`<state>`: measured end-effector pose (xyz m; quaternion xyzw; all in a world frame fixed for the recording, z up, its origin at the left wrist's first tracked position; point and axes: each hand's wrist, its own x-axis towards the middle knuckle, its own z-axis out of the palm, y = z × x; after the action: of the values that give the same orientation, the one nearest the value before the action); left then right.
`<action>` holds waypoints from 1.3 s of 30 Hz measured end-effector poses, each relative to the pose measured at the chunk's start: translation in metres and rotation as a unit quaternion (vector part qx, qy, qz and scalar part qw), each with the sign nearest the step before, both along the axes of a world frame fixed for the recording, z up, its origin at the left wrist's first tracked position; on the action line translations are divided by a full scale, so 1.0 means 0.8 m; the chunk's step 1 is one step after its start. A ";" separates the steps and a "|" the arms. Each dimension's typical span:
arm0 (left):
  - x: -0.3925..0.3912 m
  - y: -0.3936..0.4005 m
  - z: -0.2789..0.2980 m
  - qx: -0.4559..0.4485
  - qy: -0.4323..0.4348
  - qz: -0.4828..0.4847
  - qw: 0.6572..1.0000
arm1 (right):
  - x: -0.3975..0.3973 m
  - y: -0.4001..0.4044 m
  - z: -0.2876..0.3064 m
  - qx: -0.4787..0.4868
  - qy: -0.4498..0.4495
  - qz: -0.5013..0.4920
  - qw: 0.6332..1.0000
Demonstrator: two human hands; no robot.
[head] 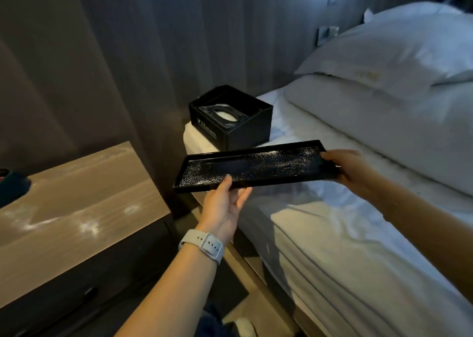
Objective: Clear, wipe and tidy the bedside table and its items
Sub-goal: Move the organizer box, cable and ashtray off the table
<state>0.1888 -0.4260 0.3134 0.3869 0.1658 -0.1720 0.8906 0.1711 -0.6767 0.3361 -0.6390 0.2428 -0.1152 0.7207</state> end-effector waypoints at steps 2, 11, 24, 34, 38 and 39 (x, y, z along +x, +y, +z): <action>0.002 -0.022 -0.004 0.003 0.005 -0.028 1.000 | 0.015 -0.027 -0.001 -0.008 0.013 -0.017 1.000; 0.039 -0.018 -0.040 0.027 -0.023 0.041 0.999 | 0.097 -0.116 -0.017 -0.080 0.064 -0.068 0.992; 0.073 -0.055 -0.072 0.094 -0.112 -0.005 0.989 | 0.202 -0.147 -0.084 -0.241 0.038 -0.068 0.967; 0.067 -0.007 -0.047 0.342 -0.207 -0.061 0.915 | 0.117 -0.079 -0.065 -0.385 0.033 0.019 0.922; 0.042 0.030 -0.013 0.383 -0.262 -0.061 0.884 | 0.066 -0.004 -0.030 -0.378 -0.015 0.089 0.922; 0.033 0.042 -0.007 0.396 -0.273 -0.060 0.875 | 0.053 0.020 -0.021 -0.363 -0.021 0.118 0.924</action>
<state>0.2156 -0.3925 0.3078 0.7479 -0.0529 -0.0330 0.6608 0.2135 -0.6604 0.3189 -0.8781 0.0920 -0.1229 0.4532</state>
